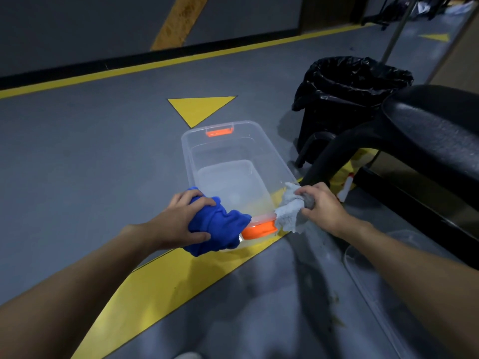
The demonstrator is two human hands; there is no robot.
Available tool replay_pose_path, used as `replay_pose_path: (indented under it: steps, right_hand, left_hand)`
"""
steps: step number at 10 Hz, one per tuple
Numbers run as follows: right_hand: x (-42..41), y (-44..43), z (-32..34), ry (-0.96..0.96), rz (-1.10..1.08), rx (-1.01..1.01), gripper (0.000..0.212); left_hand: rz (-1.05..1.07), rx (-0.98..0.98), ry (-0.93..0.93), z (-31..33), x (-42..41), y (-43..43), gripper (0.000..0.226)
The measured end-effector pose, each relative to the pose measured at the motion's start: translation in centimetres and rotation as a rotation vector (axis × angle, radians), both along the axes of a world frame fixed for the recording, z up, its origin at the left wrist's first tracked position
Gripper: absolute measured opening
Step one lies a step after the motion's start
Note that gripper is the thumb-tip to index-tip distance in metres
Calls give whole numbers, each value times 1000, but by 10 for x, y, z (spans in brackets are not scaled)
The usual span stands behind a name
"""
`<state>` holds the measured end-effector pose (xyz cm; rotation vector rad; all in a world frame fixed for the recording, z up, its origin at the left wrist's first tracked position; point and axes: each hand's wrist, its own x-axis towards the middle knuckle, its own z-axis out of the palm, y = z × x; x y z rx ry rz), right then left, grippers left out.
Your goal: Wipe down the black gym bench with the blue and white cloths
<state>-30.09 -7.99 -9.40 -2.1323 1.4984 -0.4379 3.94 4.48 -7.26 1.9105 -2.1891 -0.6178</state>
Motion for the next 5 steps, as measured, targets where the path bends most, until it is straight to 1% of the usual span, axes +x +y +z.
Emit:
replay_pose_path:
  steps: [1, 3, 4, 5]
  right_hand:
    - [1, 1, 0, -11, -11, 4, 42]
    - [-2, 10, 15, 26, -17, 2, 45]
    - [-4, 21, 37, 24, -24, 9, 46]
    - [-5, 32, 63, -9, -33, -18, 42]
  left_hand:
    - [7, 26, -47, 3, -1, -1, 85]
    - [59, 90, -126, 17, -11, -1, 88]
    - [91, 65, -121, 31, -19, 1, 83]
    - [95, -58, -54, 56, -32, 0, 81]
